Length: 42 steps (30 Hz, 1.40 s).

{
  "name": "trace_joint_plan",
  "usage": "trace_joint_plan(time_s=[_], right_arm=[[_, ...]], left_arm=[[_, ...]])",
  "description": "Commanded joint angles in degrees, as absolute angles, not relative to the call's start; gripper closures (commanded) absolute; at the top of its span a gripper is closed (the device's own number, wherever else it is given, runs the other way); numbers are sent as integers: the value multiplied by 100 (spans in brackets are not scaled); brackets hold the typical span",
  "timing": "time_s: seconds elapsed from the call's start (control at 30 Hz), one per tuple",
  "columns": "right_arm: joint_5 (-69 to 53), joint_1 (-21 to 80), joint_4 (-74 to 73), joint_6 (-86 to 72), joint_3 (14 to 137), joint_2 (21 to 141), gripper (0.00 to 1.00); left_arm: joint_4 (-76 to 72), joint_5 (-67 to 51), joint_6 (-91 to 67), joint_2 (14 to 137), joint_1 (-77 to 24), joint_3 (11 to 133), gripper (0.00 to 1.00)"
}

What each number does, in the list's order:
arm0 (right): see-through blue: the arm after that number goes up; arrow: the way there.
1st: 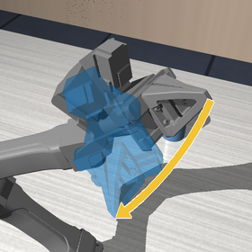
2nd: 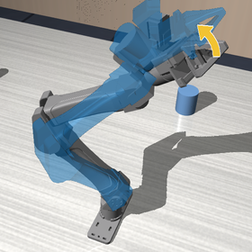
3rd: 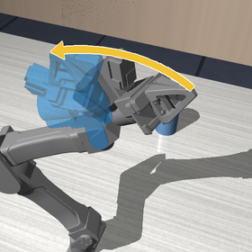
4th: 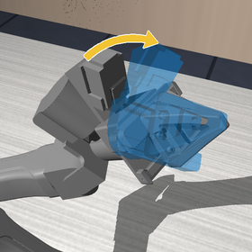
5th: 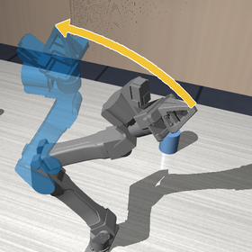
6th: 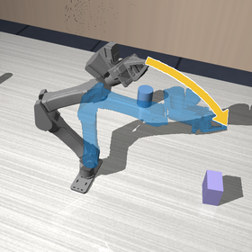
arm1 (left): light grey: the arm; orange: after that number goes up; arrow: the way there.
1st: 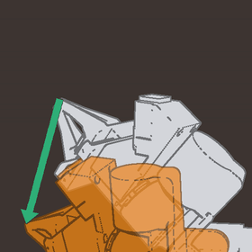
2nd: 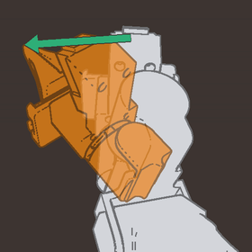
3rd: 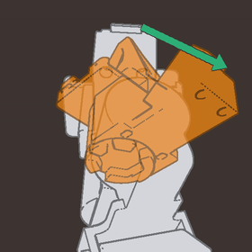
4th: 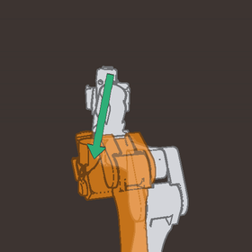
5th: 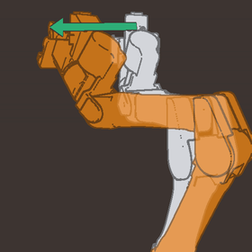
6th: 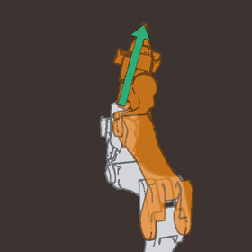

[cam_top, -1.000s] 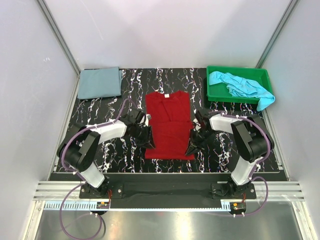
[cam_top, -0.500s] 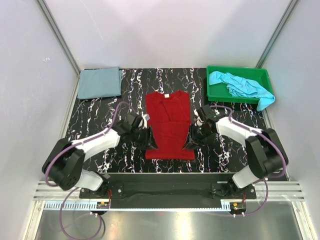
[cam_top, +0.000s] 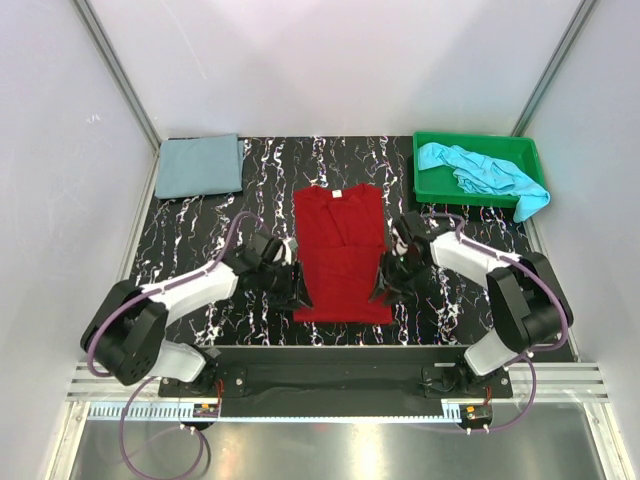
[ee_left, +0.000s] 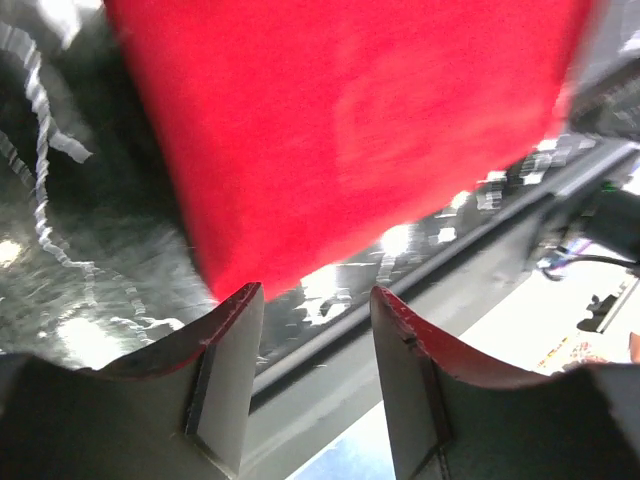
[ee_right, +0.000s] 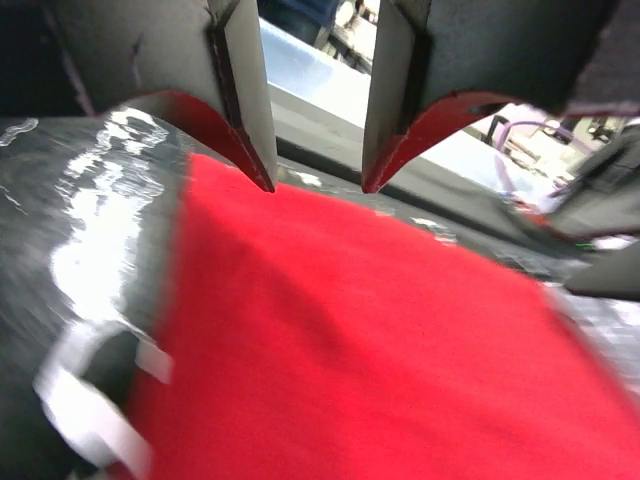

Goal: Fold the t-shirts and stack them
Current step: Fold the tshirt

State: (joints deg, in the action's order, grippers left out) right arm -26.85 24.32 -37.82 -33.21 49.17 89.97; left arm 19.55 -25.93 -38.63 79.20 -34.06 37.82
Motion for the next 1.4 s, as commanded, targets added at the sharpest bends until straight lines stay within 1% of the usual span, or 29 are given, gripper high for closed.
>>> trace_joint_plan(time_s=[0.0, 0.03, 0.1, 0.13, 0.2, 0.27, 0.3, 0.33, 0.4, 0.5, 0.53, 0.63, 0.67, 0.73, 0.77, 0.83, 0.87, 0.9, 0.97, 1.0, 1.07, 1.1, 1.13, 1.17, 1.2, 1.23, 1.27, 1.3, 1.37], right_arm=[[-3004, 2426, -3727, -3287, 5825, 9102, 53], [-3067, 2426, -3666, -3287, 6193, 9288, 53], [-3260, 2426, -3656, -3261, 6581, 9962, 62], [-3339, 2426, -3665, -3243, 6983, 10184, 65], [-3358, 2417, -3656, -3182, 7372, 10719, 70], [-3401, 2391, -3674, -3147, 7891, 11055, 72], [-3436, 2347, -3665, -3146, 8171, 11405, 72], [-3489, 2321, -3682, -3146, 8304, 11582, 73], [-3638, 2207, -3709, -3173, 8576, 12021, 72], [-3490, 2127, -3858, -2990, 8884, 12321, 65], [-3402, 2075, -4006, -2919, 8964, 12348, 60], [-3060, 1917, -4427, -2594, 9245, 12349, 52], [-2798, 1899, -4578, -2358, 9333, 12296, 50], [-2506, 1881, -4929, -2154, 9466, 11955, 44], [-2261, 1872, -5018, -2032, 9448, 11779, 39], [-2040, 1846, -5185, -1995, 9247, 11199, 31], [-1909, 1811, -5194, -2073, 9116, 10754, 22], [-1855, 1793, -5203, -2118, 8758, 10514, 20], [-1802, 1784, -5186, -2328, 8317, 9839, 15], [-1784, 1784, -5168, -2460, 7845, 9626, 14], [-1871, 1784, -5054, -2958, 7306, 8917, 14], [-1916, 1784, -4949, -3179, 6729, 8669, 14], [-1942, 1784, -4696, -3408, 6437, 8414, 13], [-2090, 1784, -4519, -3897, 6129, 7880, 13], [-2187, 1793, -4126, -4485, 5526, 7309, 13], [-2188, 1784, -3948, -4491, 5215, 7304, 13], [-2180, 1802, -3772, -5092, 4916, 6712, 13], [-2162, 1793, -3483, -5402, 4330, 6419, 14], [-2023, 1802, -3323, -6270, 3799, 5587, 18]], left_arm=[[2048, -2759, -3595, 7821, -3384, 4639, 48], [2048, -2795, -3534, 7961, -3349, 4980, 48], [1969, -2917, -3455, 8611, -3174, 5316, 50], [1917, -3022, -3437, 8892, -3086, 5613, 51], [1558, -3286, -3472, 9523, -2832, 5861, 54], [1459, -3331, -3419, 9921, -2708, 6239, 54], [1450, -3427, -3315, 10410, -2637, 6388, 55], [1459, -3463, -3279, 10633, -2602, 6659, 55], [1512, -3489, -3139, 11020, -2602, 6837, 56], [1704, -3324, -2910, 11443, -2567, 7031, 56], [1757, -3244, -2857, 11469, -2532, 7075, 56], [1968, -3050, -2760, 11269, -2382, 7040, 55], [2012, -2998, -2734, 10946, -2356, 7023, 53], [2258, -2778, -2646, 10575, -2347, 6979, 48], [2328, -2708, -2637, 10103, -2355, 6918, 47], [2417, -2549, -2759, 9609, -2347, 6629, 45], [2426, -2479, -2847, 9372, -2355, 6496, 41], [2426, -2426, -3091, 8882, -2347, 6182, 40], [2312, -2295, -3400, 8422, -2382, 5785, 35], [2251, -2216, -3819, 7854, -2399, 5313, 35], [2023, -2145, -4357, 7219, -2426, 4740, 34], [1726, -2040, -4968, 6911, -2487, 4172, 34], [1610, -1943, -5262, 6317, -2531, 3914, 35], [1373, -1716, -5552, 6058, -2688, 3685, 35], [1214, -1609, -6085, 5577, -2785, 3230, 36], [1117, -1487, -6352, 5381, -2873, 3052, 37], [1021, -1216, -6624, 5214, -3092, 2876, 37], [924, -1117, -7123, 5047, -3198, 2543, 38], [757, -863, -7583, 4713, -3417, 2251, 38]])
